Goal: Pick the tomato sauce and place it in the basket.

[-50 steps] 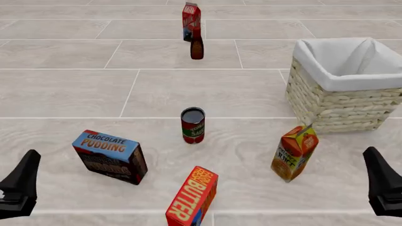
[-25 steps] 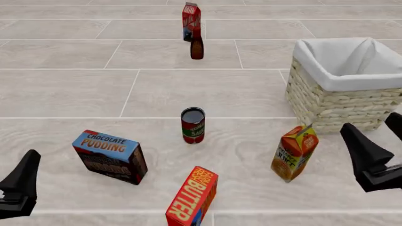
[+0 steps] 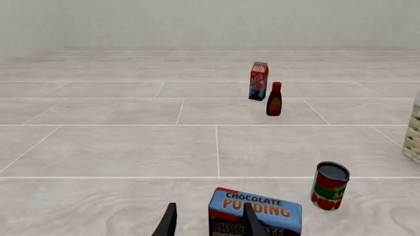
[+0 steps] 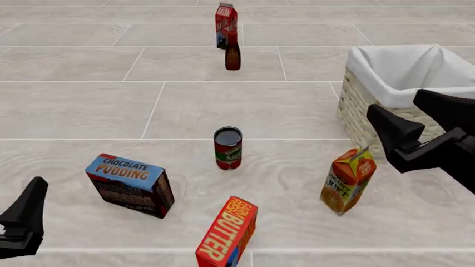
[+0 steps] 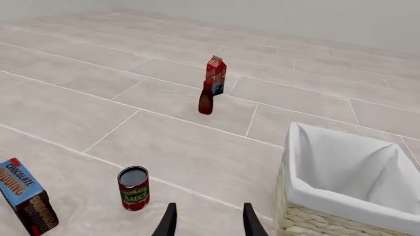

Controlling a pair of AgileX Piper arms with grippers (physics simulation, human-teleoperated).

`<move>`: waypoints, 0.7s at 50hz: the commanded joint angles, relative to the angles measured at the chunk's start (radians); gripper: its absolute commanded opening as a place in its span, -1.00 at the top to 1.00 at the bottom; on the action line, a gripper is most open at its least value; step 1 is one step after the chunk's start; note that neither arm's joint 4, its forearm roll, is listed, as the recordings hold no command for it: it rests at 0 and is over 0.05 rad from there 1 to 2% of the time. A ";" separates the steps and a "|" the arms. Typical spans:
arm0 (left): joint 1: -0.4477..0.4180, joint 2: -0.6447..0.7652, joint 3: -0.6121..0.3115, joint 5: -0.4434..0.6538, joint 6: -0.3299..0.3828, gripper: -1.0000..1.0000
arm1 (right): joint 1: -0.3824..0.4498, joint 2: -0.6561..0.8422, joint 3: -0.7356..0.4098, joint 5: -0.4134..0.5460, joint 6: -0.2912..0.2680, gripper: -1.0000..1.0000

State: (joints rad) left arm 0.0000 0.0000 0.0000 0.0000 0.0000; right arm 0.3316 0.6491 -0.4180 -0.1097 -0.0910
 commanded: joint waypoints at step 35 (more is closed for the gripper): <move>0.000 0.000 0.000 0.000 0.000 -1.00 | 0.227 0.544 -0.202 -0.223 -0.001 -1.00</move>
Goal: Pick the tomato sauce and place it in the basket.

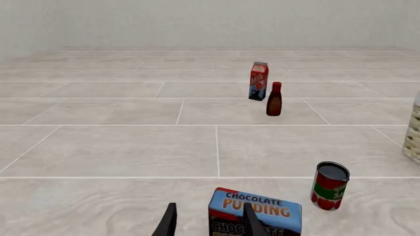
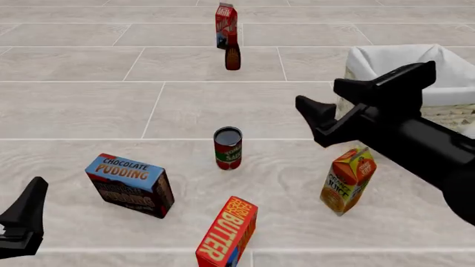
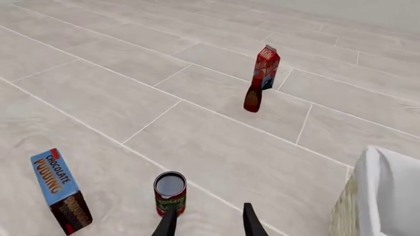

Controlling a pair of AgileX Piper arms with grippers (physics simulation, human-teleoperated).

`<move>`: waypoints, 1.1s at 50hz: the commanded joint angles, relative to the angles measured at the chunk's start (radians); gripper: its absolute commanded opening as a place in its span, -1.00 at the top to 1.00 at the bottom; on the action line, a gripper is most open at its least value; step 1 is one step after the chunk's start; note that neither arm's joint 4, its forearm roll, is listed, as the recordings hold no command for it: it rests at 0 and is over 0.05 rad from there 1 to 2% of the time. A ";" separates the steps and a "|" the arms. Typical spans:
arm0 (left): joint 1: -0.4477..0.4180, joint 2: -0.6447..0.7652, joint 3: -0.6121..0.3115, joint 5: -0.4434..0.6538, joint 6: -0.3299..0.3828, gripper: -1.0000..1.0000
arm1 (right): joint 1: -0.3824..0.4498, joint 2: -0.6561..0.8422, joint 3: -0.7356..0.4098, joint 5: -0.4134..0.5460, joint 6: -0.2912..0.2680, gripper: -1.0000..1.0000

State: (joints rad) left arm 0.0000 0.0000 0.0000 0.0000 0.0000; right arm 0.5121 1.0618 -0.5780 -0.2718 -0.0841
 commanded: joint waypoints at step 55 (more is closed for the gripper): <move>0.000 0.000 0.000 0.000 0.000 -1.00 | 0.144 0.608 -0.208 -0.225 0.000 -1.00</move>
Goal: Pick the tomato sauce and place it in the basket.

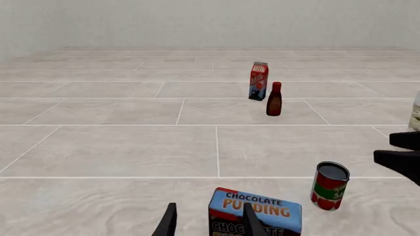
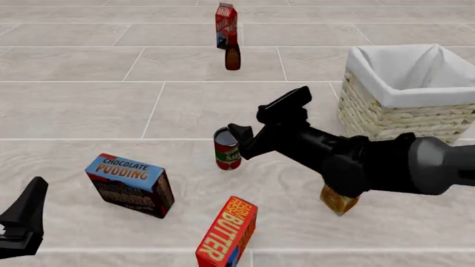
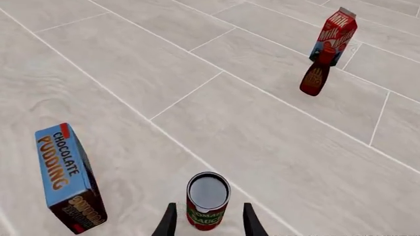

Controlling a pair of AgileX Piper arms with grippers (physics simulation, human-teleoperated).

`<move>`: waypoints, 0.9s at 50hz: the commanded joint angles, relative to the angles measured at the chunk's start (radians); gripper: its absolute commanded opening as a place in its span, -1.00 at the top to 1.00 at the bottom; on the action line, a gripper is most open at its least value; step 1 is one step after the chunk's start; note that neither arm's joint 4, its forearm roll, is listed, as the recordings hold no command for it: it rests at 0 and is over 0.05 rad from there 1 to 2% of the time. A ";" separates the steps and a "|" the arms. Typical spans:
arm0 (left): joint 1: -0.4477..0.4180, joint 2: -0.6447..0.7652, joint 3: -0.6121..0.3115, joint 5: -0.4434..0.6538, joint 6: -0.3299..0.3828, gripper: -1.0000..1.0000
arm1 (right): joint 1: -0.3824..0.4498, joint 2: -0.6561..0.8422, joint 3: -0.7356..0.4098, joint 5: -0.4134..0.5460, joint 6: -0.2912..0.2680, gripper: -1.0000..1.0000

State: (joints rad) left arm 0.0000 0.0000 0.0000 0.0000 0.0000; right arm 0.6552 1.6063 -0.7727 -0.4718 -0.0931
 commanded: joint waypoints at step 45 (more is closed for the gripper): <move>0.000 0.000 0.000 0.000 0.000 -1.00 | -0.009 0.147 0.012 -0.111 0.020 -1.00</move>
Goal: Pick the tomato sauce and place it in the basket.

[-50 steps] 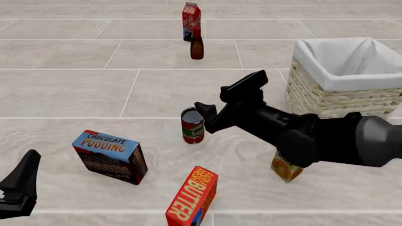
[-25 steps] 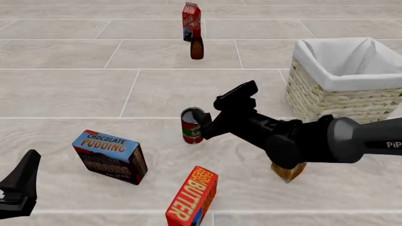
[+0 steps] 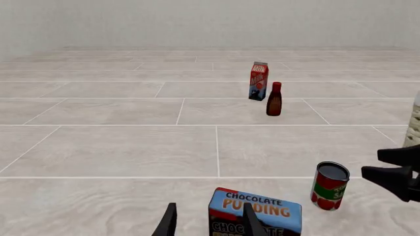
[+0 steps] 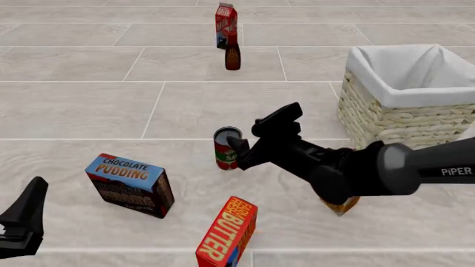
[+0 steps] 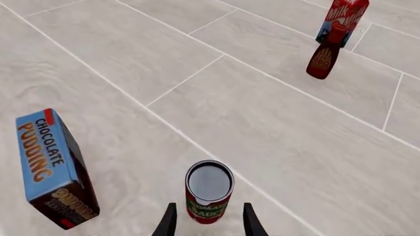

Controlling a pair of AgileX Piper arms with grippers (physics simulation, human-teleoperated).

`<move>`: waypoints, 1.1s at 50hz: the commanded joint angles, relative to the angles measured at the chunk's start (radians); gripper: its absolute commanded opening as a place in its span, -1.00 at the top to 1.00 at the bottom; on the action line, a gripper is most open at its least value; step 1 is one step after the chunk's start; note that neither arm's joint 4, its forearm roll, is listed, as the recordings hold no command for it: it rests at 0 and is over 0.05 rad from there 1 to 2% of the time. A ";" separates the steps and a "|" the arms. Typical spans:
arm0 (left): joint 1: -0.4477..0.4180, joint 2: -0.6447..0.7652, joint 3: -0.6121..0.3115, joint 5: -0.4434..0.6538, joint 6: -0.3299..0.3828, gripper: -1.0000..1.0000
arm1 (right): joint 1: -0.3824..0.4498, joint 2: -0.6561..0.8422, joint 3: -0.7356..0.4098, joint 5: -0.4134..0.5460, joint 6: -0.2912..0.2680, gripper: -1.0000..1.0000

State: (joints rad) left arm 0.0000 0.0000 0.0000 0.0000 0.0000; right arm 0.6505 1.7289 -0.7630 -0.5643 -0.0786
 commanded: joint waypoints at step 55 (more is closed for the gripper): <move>0.000 0.000 0.000 0.000 0.000 -1.00 | -0.016 0.158 -0.035 -0.052 0.016 -1.00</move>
State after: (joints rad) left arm 0.0000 0.0000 0.0000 0.0000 0.0000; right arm 0.6373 1.8743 -0.7966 -0.6136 -0.0632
